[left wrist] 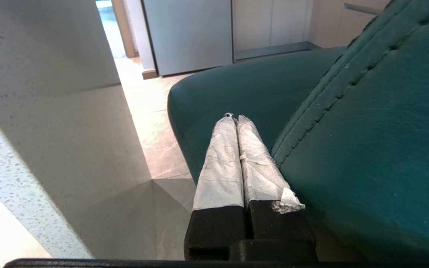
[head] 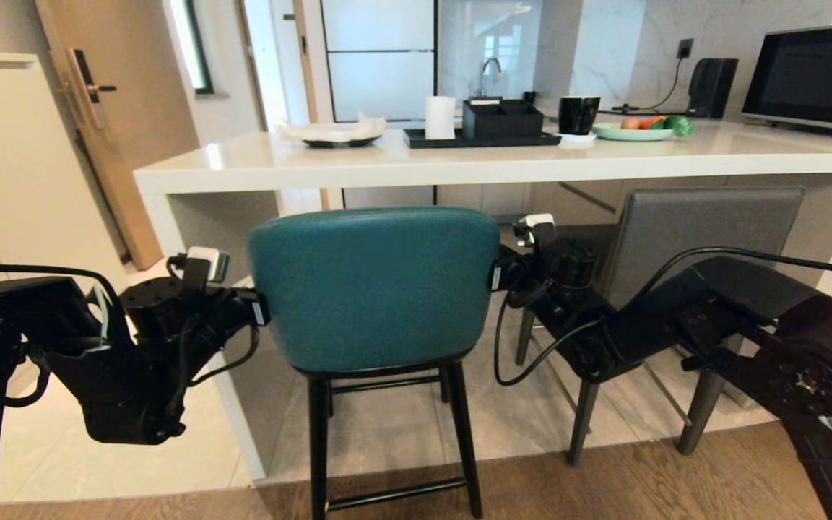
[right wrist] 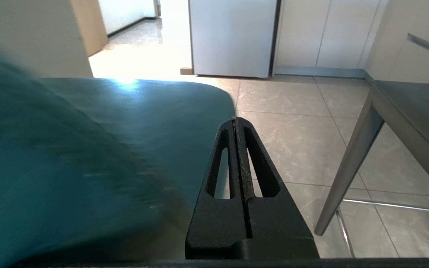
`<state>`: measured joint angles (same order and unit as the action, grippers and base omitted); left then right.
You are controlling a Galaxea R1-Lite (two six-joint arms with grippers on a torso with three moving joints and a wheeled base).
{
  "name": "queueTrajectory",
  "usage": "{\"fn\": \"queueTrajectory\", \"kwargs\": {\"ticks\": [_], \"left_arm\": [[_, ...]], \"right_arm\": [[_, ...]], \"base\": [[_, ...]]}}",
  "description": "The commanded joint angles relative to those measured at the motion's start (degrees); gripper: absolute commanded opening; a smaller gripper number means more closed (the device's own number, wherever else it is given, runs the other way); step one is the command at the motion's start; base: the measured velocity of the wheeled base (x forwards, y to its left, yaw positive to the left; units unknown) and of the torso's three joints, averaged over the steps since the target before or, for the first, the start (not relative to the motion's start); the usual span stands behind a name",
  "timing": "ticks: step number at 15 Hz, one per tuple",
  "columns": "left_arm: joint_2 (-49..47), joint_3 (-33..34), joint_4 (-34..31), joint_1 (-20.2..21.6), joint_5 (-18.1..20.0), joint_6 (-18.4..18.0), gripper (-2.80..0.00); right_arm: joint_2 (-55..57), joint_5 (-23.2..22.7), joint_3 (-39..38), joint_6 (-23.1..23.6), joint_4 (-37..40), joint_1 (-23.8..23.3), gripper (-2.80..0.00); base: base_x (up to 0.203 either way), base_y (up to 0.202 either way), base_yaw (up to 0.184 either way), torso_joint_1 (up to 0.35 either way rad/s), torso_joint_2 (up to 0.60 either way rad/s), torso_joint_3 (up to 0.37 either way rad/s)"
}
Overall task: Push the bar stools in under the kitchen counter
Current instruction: Pull the blue chair out from under the dining table
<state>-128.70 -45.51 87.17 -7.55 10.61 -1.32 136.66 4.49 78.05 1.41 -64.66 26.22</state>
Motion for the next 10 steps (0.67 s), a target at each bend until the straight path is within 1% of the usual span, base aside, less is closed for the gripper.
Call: {"fn": "queueTrajectory", "kwargs": {"ticks": [1,4,6,10], "left_arm": [[0.42,0.9,0.49,-1.24,0.03,0.0,-2.8],[3.37,5.39,0.49,-1.45,-0.01,0.45,-2.8],[5.44,9.53,0.49,-1.17,-0.05,0.73,-2.8],[9.15,15.19,0.49,-0.98,-0.06,0.87,-2.8]], "right_arm": [[-4.95,0.0,-5.58,-0.01,-2.24,6.34,-2.8],[-8.33,0.47,-10.31,-0.04,-4.09,7.93,-2.8],[-9.13,2.35,-12.19,-0.09,-4.3,8.72,-2.8],[-10.54,3.58,-18.53,-0.09,-7.76,10.07,-2.8]], "base": [[0.0,0.0,0.0,0.0,0.0,0.0],[0.0,0.0,0.0,0.0,0.0,0.0],[0.0,0.0,0.0,0.0,0.0,0.0],[0.0,0.0,0.0,0.0,0.0,0.0]]}}
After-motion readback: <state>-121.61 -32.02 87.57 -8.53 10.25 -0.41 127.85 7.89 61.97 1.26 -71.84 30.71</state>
